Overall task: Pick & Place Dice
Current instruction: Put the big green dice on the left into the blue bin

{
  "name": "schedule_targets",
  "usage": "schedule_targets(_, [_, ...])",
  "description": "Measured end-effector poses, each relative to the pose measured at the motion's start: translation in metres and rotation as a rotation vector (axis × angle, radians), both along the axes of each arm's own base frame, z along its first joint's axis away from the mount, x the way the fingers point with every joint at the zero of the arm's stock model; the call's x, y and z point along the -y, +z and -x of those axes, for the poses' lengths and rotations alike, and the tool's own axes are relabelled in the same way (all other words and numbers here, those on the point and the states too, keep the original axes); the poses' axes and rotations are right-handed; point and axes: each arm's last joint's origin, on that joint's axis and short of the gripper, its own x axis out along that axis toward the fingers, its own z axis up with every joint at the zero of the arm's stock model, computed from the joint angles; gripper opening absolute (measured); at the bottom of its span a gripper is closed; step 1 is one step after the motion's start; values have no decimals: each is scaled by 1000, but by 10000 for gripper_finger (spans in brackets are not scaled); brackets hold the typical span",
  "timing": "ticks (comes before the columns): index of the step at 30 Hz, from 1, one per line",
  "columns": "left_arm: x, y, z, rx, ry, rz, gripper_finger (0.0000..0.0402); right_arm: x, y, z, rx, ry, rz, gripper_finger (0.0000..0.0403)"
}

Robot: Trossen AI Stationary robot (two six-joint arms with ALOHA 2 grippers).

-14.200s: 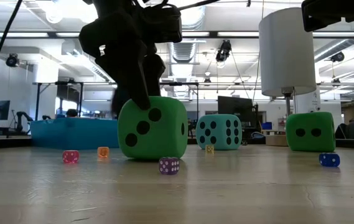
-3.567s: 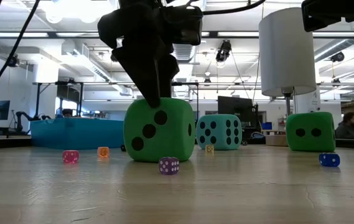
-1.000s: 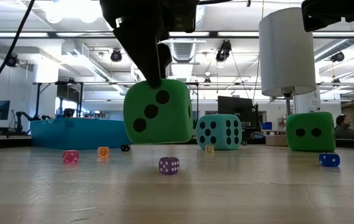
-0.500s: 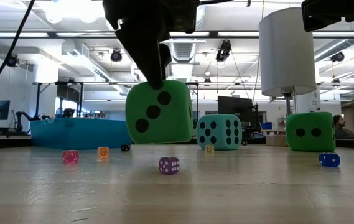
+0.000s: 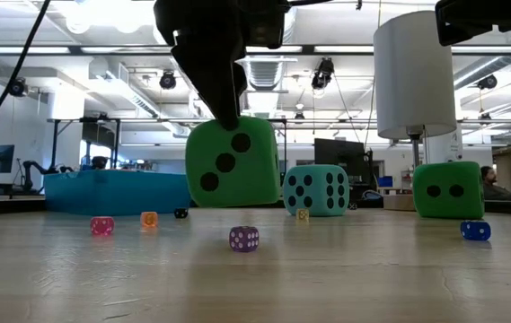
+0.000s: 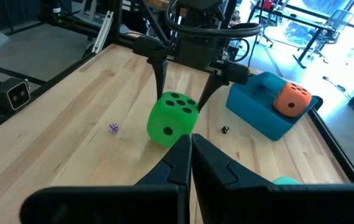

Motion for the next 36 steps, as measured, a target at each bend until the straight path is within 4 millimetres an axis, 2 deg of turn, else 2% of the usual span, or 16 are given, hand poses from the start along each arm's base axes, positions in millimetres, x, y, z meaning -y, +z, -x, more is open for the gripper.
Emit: schedule_targets(36, [0,0,-1,10,-2,0,331,0,0,0,0,0,0,8])
